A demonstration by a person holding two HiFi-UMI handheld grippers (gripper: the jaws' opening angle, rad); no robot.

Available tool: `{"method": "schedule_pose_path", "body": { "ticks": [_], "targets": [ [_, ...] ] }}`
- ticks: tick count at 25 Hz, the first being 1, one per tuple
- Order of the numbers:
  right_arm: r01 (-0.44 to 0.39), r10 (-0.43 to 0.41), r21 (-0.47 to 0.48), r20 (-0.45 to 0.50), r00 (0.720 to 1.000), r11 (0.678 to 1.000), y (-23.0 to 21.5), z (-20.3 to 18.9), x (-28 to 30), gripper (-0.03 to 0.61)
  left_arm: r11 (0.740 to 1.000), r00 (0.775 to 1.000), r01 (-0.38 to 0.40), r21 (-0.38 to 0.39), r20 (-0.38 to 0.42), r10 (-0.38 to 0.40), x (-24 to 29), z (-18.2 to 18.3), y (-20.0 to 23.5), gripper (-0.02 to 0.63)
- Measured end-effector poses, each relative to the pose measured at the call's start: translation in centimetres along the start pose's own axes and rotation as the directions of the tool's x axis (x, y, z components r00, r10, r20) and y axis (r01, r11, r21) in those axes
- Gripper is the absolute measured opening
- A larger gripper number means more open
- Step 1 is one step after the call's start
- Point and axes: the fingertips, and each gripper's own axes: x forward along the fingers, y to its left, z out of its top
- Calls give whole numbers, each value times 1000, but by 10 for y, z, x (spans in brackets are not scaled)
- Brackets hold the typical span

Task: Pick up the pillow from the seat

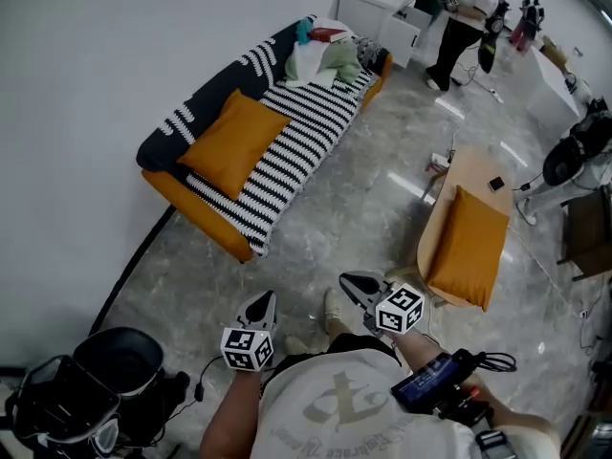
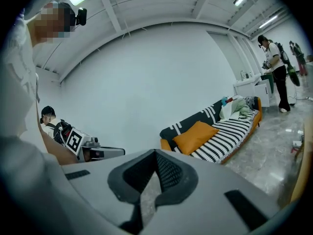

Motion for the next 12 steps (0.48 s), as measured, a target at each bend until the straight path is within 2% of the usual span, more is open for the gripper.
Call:
{"method": "schedule_pose_path", "body": {
  "ticks": [5, 12],
  "targets": [
    [-37, 37, 7, 11, 999, 999, -22, 26, 24, 12, 1000, 1000, -12, 18, -25, 12, 18, 19, 4, 9],
    [-104, 104, -13, 23, 994, 995, -54, 69, 37, 14, 997, 998, -69, 28, -9, 69, 41, 59, 0, 9]
  ]
}}
